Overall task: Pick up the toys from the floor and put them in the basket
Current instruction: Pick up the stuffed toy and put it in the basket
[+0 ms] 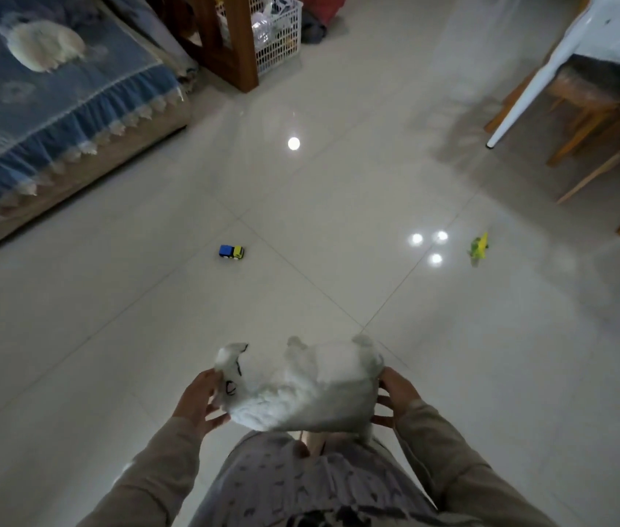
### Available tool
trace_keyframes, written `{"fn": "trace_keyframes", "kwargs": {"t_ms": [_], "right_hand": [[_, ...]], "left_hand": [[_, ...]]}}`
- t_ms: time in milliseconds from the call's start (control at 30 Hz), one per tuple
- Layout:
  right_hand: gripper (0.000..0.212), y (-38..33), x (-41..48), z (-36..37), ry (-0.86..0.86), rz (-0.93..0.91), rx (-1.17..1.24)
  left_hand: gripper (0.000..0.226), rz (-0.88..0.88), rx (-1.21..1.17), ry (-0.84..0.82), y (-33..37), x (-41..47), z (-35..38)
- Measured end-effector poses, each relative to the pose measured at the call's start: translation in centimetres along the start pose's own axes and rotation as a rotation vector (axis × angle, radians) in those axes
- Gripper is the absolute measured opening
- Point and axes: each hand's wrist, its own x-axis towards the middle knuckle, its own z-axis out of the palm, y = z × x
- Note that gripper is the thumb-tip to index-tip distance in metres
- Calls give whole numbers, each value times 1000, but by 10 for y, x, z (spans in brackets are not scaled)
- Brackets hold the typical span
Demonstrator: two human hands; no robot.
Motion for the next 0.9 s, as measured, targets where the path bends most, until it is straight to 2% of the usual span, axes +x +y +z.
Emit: {"fn": "trace_keyframes", "kwargs": {"t_ms": [133,367,700,900], "right_hand": [[15,-78,28,7,-32,13,-45],[22,-187,81,18,-31,-14,-48],[18,-340,163,29,32,37,64],[18,-462,199,28,111,-36,111]], "left_hand": [[14,14,-72,61,52,15,33],[17,26,-94,53,137,57,95],[16,23,102,-28,316,154,199],[13,27,141,-108,427,190,274]]}}
